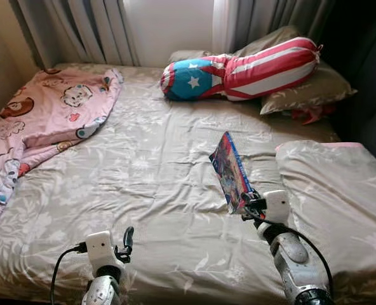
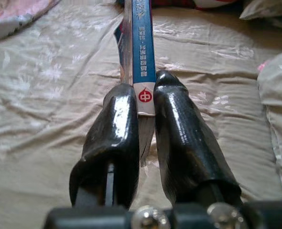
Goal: Clean up the room
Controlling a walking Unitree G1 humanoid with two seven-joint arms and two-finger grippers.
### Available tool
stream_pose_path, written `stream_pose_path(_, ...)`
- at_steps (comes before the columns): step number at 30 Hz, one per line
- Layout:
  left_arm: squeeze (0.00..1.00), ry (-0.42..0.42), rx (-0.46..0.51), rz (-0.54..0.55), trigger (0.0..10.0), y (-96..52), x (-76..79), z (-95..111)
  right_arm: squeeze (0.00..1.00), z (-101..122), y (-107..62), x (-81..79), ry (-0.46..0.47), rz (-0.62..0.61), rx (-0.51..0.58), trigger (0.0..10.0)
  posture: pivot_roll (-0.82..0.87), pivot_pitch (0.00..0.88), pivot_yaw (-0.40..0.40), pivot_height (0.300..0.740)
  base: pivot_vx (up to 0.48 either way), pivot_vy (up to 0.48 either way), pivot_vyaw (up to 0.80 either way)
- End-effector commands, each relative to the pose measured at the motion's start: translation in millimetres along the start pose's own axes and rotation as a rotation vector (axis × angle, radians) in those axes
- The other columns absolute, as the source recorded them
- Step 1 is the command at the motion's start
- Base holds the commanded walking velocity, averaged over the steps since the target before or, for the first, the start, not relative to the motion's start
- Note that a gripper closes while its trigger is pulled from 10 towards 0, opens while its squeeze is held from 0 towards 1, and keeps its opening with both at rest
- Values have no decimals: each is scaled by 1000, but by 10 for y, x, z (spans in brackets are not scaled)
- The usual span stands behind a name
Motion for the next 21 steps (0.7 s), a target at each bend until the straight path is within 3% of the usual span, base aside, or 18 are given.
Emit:
stream_pose_path(1, 0, 12, 8, -15, 10000, -27, 2, 17, 0, 212, 73, 53, 31, -28, 68, 10000, -40, 0, -62, 726, 0, 0, 0)
stream_pose_path(7, 0, 34, 50, -36, 10000, -8, -15, 155, 0, 205, 75, 87, 58, -77, 73, 10000, -25, 0, -28, 726, 0, 0, 0)
stream_pose_path(11, 0, 48, 72, -45, 10000, 45, 17, 251, 0, 173, 54, 200, 97, -147, 64, 10000, -39, 0, -3, 726, 0, 0, 0)
stream_pose_path(13, 0, 74, 68, -75, 10000, 44, 62, 259, 0, 150, 29, 234, 136, -170, 66, 10000, -51, 0, 9, 716, 0, 0, 0)
stream_pose_path(21, 0, 84, 60, -85, 10000, 66, 67, 280, 0, 88, -64, 344, 131, -232, 66, 10000, -56, 0, 18, 673, 0, 0, 0)
Point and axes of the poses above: a point about 5 cm out from each wrist's last joint towards the gripper, its own y axis pointing out of the wrist towards the gripper, its own z axis along the axis of the wrist's last joint, x = y × z, the point moved 6 cm from there along y, pointing out of the wrist towards the gripper, and after that the axes turned 11 degrees about -y, right-handed, at the moved point
